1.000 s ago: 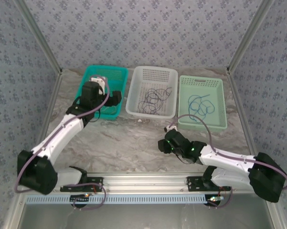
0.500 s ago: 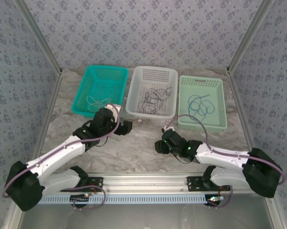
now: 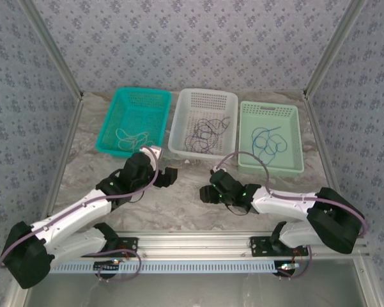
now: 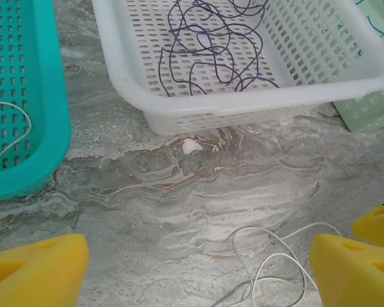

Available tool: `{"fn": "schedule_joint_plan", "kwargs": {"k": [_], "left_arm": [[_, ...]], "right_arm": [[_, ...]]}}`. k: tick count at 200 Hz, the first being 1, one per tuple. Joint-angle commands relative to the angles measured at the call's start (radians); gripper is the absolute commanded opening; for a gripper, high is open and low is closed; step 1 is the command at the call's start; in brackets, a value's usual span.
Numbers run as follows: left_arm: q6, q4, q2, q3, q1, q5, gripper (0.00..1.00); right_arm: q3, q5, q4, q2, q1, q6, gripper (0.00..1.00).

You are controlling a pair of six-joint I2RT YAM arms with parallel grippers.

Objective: Untangle the cables

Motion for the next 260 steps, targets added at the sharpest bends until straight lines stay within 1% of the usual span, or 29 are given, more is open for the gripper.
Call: {"fn": "schedule_joint_plan", "kwargs": {"k": [1, 27, 52, 92, 116, 129, 143, 169, 181, 201, 216, 228, 240, 246, 260], "left_arm": [[-0.008, 0.022, -0.015, -0.009, -0.008, -0.021, 0.89], [-0.006, 0.03, -0.012, -0.012, -0.01, -0.026, 0.9], [-0.007, 0.037, -0.011, -0.015, -0.017, -0.028, 0.89], [-0.011, 0.056, -0.008, -0.02, -0.028, -0.033, 0.89], [-0.011, 0.056, -0.008, -0.02, -0.034, -0.038, 0.9], [-0.012, 0.056, -0.011, -0.022, -0.035, -0.043, 0.9], [-0.011, 0.056, -0.015, -0.023, -0.036, -0.047, 0.9], [-0.011, 0.056, -0.024, -0.027, -0.04, -0.054, 0.9], [-0.011, 0.057, -0.027, -0.032, -0.04, -0.056, 0.9], [-0.011, 0.057, -0.029, -0.038, -0.041, -0.059, 0.91], [-0.01, 0.059, -0.026, -0.041, -0.041, -0.059, 0.91], [-0.012, 0.061, -0.019, -0.042, -0.041, -0.056, 0.91], [-0.012, 0.067, -0.011, -0.04, -0.044, -0.046, 0.91], [-0.012, 0.072, -0.005, -0.04, -0.045, -0.039, 0.91], [-0.009, 0.094, 0.009, -0.04, -0.051, -0.01, 0.91]], "right_arm": [[0.01, -0.012, -0.021, -0.046, -0.007, 0.034, 0.57], [0.002, -0.018, -0.034, -0.084, -0.007, 0.053, 0.56], [0.007, -0.031, -0.031, -0.08, -0.014, 0.071, 0.56], [0.051, -0.071, 0.025, 0.035, -0.021, 0.091, 0.56], [0.077, -0.088, 0.066, 0.099, -0.019, 0.1, 0.54], [0.097, -0.098, 0.058, 0.136, -0.018, 0.101, 0.52], [0.106, -0.097, 0.045, 0.168, -0.019, 0.099, 0.45], [0.099, -0.064, 0.034, 0.173, -0.021, 0.104, 0.23], [0.104, -0.008, 0.0, 0.141, -0.011, 0.088, 0.15], [0.134, 0.135, -0.099, 0.052, 0.027, 0.045, 0.05], [0.168, 0.214, -0.192, -0.01, 0.051, -0.012, 0.0], [0.192, 0.258, -0.239, -0.064, 0.064, -0.064, 0.0], [0.207, 0.272, -0.265, -0.114, 0.069, -0.098, 0.0], [0.214, 0.272, -0.273, -0.137, 0.071, -0.147, 0.0], [0.224, 0.283, -0.294, -0.189, 0.071, -0.182, 0.0]]}}
